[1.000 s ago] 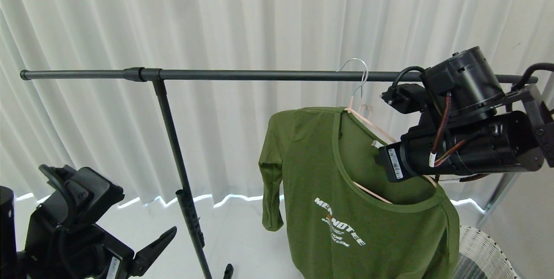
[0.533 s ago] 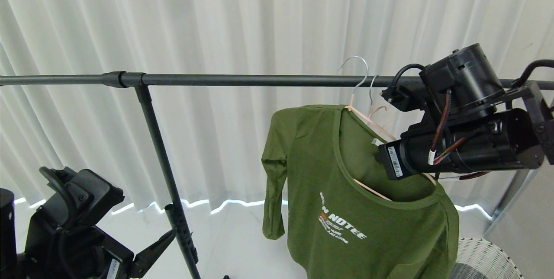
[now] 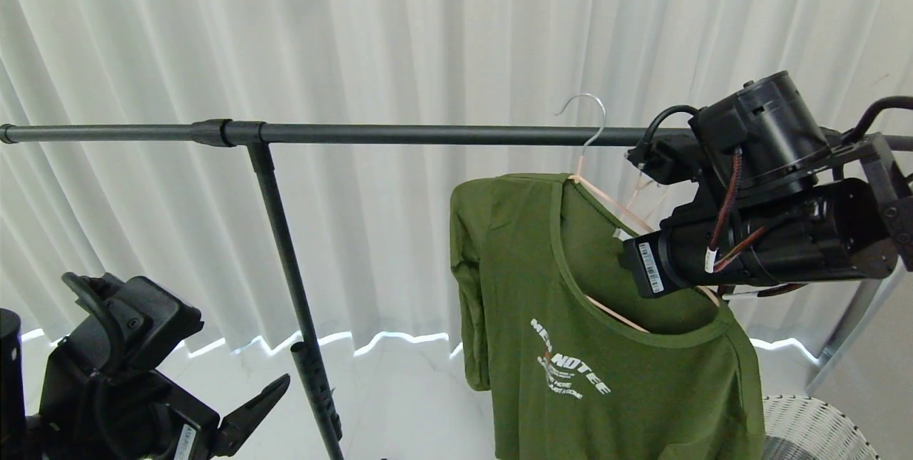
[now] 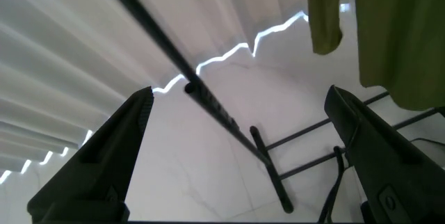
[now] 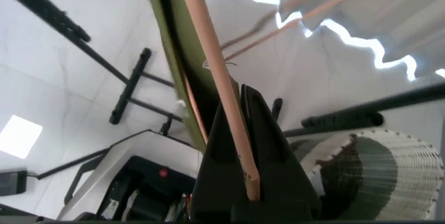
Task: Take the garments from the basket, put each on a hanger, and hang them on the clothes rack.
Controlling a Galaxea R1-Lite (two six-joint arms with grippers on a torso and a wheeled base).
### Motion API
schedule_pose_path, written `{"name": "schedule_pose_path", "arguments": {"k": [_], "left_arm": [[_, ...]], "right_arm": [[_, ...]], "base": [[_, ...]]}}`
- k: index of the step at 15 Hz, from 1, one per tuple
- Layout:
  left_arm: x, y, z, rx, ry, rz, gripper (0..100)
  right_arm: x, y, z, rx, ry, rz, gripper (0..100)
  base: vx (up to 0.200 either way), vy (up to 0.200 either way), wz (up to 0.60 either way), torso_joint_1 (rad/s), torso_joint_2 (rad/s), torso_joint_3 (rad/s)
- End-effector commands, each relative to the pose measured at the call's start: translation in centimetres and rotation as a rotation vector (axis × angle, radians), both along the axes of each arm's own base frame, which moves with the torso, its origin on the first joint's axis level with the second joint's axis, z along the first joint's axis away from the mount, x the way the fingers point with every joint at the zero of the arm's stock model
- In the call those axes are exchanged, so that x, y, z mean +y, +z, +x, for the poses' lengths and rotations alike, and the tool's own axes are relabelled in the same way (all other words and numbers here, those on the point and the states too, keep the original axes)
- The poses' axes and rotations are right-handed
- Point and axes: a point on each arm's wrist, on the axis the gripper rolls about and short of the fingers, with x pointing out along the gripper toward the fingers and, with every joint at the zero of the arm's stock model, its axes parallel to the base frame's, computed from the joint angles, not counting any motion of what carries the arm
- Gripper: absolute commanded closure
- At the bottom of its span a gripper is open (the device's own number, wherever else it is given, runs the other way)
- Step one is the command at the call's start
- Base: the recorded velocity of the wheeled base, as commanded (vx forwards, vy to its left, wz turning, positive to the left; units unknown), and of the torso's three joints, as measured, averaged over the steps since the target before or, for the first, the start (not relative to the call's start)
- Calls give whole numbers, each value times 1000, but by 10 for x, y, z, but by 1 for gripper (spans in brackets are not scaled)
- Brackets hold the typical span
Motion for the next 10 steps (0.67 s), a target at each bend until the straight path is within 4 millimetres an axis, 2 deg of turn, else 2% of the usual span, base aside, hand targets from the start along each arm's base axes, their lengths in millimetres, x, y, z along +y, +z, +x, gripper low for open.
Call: {"name": "schedule_pose_path", "arguments": {"k": [1, 6, 10], "left_arm": [[0, 0, 0, 1, 0, 1, 0], [0, -1, 0, 2, -1, 1, 0], [0, -1, -1, 2, -1, 1, 0]], "right_arm": [[-1, 0, 0, -1, -2, 1, 100], [3, 4, 6, -7, -17, -13, 100], [20, 14, 29, 3, -57, -64, 100]], "base": [[0, 0, 0, 0, 0, 0], [0, 0, 0, 0, 0, 0], [0, 0, 0, 0, 0, 0]]}}
